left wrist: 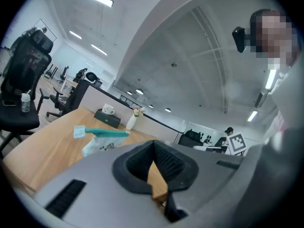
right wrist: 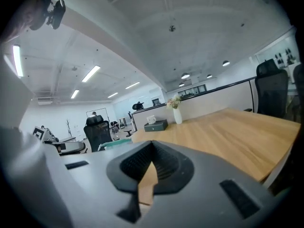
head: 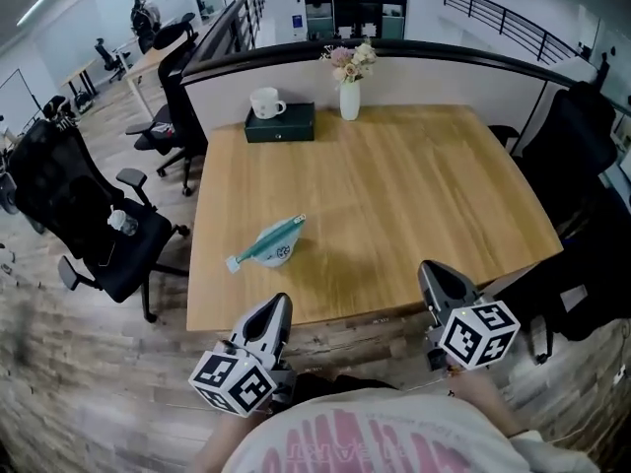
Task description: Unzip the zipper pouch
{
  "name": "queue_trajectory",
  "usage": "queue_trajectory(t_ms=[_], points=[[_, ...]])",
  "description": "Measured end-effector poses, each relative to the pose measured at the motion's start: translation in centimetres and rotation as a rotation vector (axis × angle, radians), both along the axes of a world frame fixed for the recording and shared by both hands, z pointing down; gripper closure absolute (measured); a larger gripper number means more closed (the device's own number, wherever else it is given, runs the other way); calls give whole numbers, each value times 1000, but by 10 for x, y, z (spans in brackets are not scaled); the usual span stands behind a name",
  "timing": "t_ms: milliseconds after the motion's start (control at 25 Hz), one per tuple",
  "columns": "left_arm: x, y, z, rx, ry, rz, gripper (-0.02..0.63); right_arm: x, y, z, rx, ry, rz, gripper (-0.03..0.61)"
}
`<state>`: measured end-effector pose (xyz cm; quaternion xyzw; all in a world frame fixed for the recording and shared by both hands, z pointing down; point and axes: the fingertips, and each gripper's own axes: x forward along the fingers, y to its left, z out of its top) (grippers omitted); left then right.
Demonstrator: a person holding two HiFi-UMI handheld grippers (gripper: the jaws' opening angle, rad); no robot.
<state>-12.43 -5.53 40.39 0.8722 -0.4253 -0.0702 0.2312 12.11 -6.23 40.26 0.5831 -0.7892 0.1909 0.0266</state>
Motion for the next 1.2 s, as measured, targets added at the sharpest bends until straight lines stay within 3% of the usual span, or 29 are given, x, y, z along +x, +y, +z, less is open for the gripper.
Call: queue_trajectory(t_ms=[360, 640, 880, 1080, 1200], points=[[29, -25, 35, -97, -73, -61, 612, 21, -23, 59, -141, -100, -34, 580], [41, -68, 84, -153, -104, -90, 612, 34, -86, 89, -261, -44, -90, 581], [32, -117, 101, -182, -120, -222, 612, 6, -164, 88, -269, 0, -238, 581], [20, -132, 109, -191, -180, -364, 607, 9, -185, 104, -315, -7, -280, 580], [24, -136, 113, -195, -244, -437, 516, 16, -192, 105, -324, -10, -322, 580]])
